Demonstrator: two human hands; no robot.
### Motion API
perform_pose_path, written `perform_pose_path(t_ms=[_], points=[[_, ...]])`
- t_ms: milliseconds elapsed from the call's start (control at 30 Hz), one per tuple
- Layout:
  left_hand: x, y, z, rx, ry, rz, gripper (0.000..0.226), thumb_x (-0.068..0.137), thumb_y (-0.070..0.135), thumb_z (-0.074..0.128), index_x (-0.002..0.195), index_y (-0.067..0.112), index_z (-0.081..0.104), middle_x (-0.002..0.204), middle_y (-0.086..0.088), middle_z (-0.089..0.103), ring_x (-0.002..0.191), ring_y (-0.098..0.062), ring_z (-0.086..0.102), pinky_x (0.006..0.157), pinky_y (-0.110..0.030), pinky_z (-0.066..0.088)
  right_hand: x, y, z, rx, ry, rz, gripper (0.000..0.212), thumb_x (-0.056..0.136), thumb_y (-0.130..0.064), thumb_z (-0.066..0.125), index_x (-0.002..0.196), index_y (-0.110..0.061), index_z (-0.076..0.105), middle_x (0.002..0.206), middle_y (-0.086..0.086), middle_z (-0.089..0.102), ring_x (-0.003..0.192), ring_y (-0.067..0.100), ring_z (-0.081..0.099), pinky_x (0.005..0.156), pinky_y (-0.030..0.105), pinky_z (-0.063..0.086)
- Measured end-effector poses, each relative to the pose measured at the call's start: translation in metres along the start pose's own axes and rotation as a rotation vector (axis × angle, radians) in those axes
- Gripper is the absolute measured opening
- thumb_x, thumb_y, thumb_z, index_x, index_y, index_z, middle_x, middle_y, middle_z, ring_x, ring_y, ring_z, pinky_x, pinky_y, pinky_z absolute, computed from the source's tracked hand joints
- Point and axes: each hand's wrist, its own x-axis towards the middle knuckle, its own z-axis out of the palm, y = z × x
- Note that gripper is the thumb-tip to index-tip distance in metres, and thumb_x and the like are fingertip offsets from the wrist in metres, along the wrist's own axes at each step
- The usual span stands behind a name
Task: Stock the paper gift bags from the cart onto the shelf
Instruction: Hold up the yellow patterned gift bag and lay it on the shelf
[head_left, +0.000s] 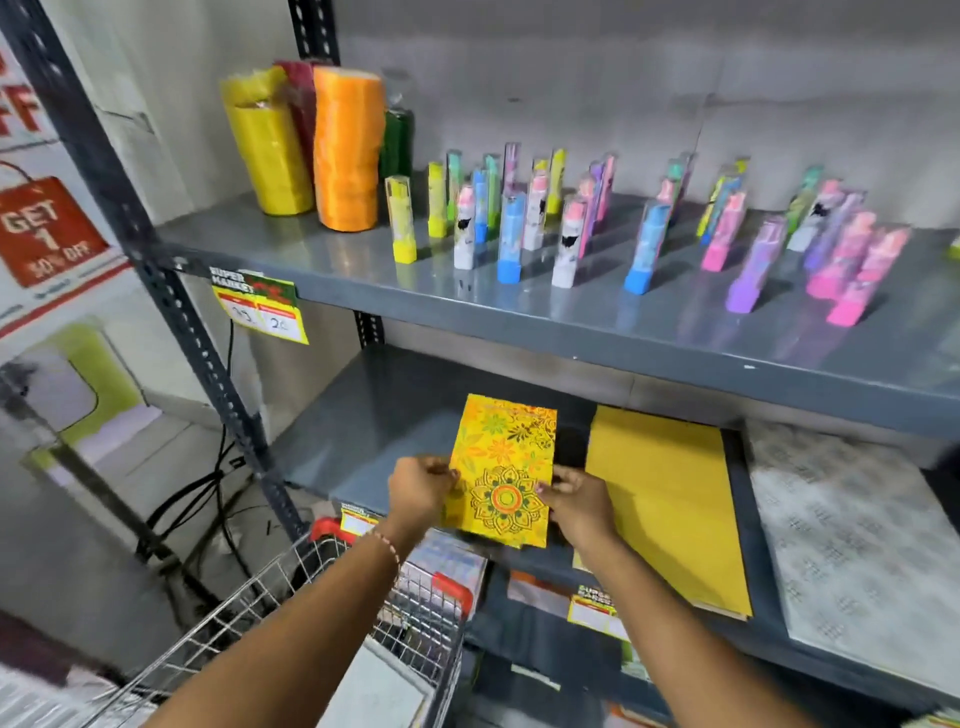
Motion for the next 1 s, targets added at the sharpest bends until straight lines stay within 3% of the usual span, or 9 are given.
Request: perform_pose_path(t_ms=[67, 167, 233, 333, 400, 467, 600, 867, 1000], points=[[0.017, 0.006, 0.007, 0.068, 0.025, -0.022, 0.012, 0.078, 0.016, 0.068, 0.080, 0.006, 0.074, 0.079, -0.019, 0.073, 0.074, -0.005, 0.060, 0.058, -0.022, 0.037, 0.021, 0.003, 0.008, -0.074, 0.037, -0.021, 0.048, 0.073, -0.009, 0.077, 0.118, -0.004, 0.061, 0.092, 0.020, 0.073, 0.078, 0.026, 0.068, 0.070, 0.036, 0.054], [0.035, 0.010, 0.014, 0.098, 0.012, -0.095, 0.014, 0.080, 0.010, 0.064, 0.086, 0.009, 0.076, 0.088, -0.018, 0.074, 0.087, -0.016, 0.068, 0.061, -0.019, 0.037, 0.047, 0.014, 0.016, -0.157, 0.042, 0.002, 0.059, 0.067, -0.014, 0.082, 0.120, -0.005, 0.059, 0.087, 0.017, 0.074, 0.078, 0.028, 0.070, 0.075, 0.047, 0.058], [0.044, 0.005, 0.018, 0.123, 0.017, -0.110, 0.016, 0.079, 0.008, 0.063, 0.088, 0.009, 0.077, 0.092, -0.019, 0.074, 0.093, -0.021, 0.069, 0.067, -0.024, 0.045, 0.048, 0.013, 0.019, -0.146, 0.020, 0.028, 0.059, 0.069, -0.009, 0.080, 0.122, -0.001, 0.057, 0.091, 0.021, 0.073, 0.068, 0.025, 0.067, 0.063, 0.035, 0.060], [0.053, -0.002, 0.021, 0.187, 0.017, -0.105, 0.020, 0.076, 0.008, 0.066, 0.093, 0.011, 0.076, 0.099, -0.016, 0.074, 0.101, -0.024, 0.067, 0.081, -0.029, 0.050, 0.051, 0.017, 0.021, -0.111, -0.012, 0.066, 0.060, 0.072, 0.001, 0.075, 0.127, 0.004, 0.050, 0.099, 0.028, 0.070, 0.056, 0.014, 0.057, 0.038, 0.013, 0.048], [0.057, -0.007, 0.023, 0.173, 0.021, -0.125, 0.023, 0.075, 0.008, 0.069, 0.096, 0.012, 0.076, 0.100, -0.014, 0.074, 0.101, -0.026, 0.067, 0.084, -0.029, 0.050, 0.055, 0.023, 0.022, -0.128, -0.011, 0.052, 0.061, 0.071, 0.002, 0.076, 0.127, 0.005, 0.050, 0.098, 0.027, 0.070, 0.059, 0.018, 0.059, 0.049, 0.021, 0.055], [0.058, -0.011, 0.024, 0.159, 0.020, -0.153, 0.023, 0.074, 0.008, 0.070, 0.095, 0.012, 0.076, 0.101, -0.012, 0.075, 0.101, -0.026, 0.067, 0.085, -0.029, 0.051, 0.056, 0.028, 0.023, -0.163, 0.004, 0.046, 0.058, 0.069, 0.000, 0.078, 0.122, 0.003, 0.055, 0.094, 0.026, 0.072, 0.064, 0.022, 0.061, 0.068, 0.039, 0.056], [0.056, -0.016, 0.027, 0.174, 0.000, -0.148, 0.024, 0.078, 0.004, 0.063, 0.097, 0.013, 0.076, 0.103, -0.010, 0.075, 0.104, -0.026, 0.065, 0.081, -0.024, 0.046, 0.059, 0.035, 0.025, -0.176, -0.001, 0.043, 0.058, 0.069, -0.004, 0.079, 0.122, -0.003, 0.057, 0.094, 0.022, 0.072, 0.075, 0.028, 0.067, 0.079, 0.046, 0.057], [0.060, -0.019, 0.033, 0.201, -0.018, -0.151, 0.029, 0.081, 0.000, 0.056, 0.100, 0.012, 0.075, 0.108, -0.007, 0.073, 0.105, -0.026, 0.064, 0.088, -0.027, 0.047, 0.064, 0.046, 0.022, -0.232, 0.009, 0.039, 0.059, 0.065, -0.013, 0.083, 0.119, -0.009, 0.059, 0.089, 0.014, 0.073, 0.080, 0.029, 0.070, 0.077, 0.050, 0.057], [0.061, -0.023, 0.032, 0.144, -0.001, -0.184, 0.025, 0.080, 0.009, 0.063, 0.102, 0.014, 0.074, 0.109, -0.007, 0.073, 0.109, -0.027, 0.062, 0.092, -0.027, 0.047, 0.055, 0.036, 0.019, -0.261, -0.009, 0.022, 0.055, 0.070, -0.014, 0.080, 0.120, -0.009, 0.057, 0.092, 0.013, 0.071, 0.079, 0.029, 0.069, 0.077, 0.044, 0.056]])
